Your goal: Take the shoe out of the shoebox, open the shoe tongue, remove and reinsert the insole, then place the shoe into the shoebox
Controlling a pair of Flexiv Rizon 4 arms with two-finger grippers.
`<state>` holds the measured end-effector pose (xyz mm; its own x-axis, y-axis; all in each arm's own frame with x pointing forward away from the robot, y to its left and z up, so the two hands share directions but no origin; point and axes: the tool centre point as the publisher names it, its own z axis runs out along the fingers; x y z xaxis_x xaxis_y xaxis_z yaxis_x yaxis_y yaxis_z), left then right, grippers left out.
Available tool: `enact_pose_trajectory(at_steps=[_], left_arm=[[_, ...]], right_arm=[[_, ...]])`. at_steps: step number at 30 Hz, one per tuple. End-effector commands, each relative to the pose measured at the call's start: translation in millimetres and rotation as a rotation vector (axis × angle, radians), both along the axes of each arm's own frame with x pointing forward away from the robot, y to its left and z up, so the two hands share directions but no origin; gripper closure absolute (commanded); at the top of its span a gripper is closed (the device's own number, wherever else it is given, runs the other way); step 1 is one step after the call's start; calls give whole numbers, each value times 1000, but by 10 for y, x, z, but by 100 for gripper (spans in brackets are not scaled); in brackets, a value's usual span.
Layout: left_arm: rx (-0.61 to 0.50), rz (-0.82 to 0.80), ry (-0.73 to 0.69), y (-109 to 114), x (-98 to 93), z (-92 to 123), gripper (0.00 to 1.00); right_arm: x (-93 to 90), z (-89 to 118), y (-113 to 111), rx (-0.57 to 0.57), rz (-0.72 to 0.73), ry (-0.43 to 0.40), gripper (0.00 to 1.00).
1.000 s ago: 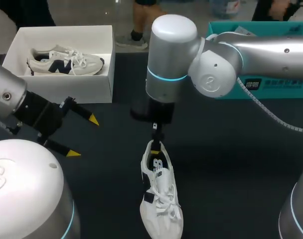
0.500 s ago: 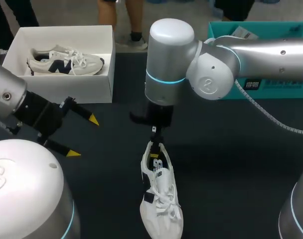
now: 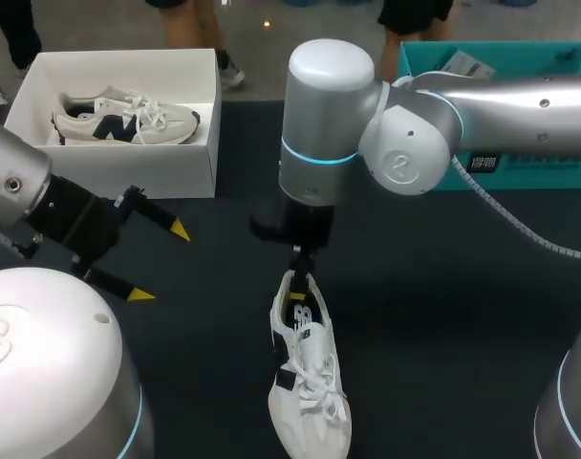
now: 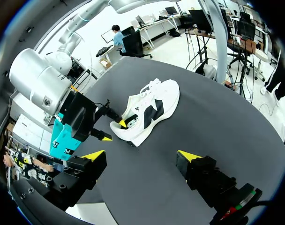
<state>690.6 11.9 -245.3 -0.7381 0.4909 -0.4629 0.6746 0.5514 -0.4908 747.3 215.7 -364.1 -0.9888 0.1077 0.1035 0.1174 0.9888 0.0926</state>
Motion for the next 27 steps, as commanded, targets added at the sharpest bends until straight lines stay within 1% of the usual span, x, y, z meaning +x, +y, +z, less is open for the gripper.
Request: enact_pose_trajectory(at_steps=[1,3,4,5,14,27], left_arm=[[3,0,0,2,-7,4,0],[3,0,0,2,-7,4,0],[3,0,0,2,-7,4,0],[3,0,0,2,-7,4,0],[3,0,0,2,-7,4,0],[3,0,0,2,-7,4,0]], right_arm=[[-24,-17,7,0,0,-5,90],[-32,-23,7,0,0,-5,95],[-36,-24,6,1,0,-5,99],[-42,-25,5,0,0,-5,100],[-104,-9,-9,-3,-7,-14,100],[-189,174,-40,-24,-18,-47,100]])
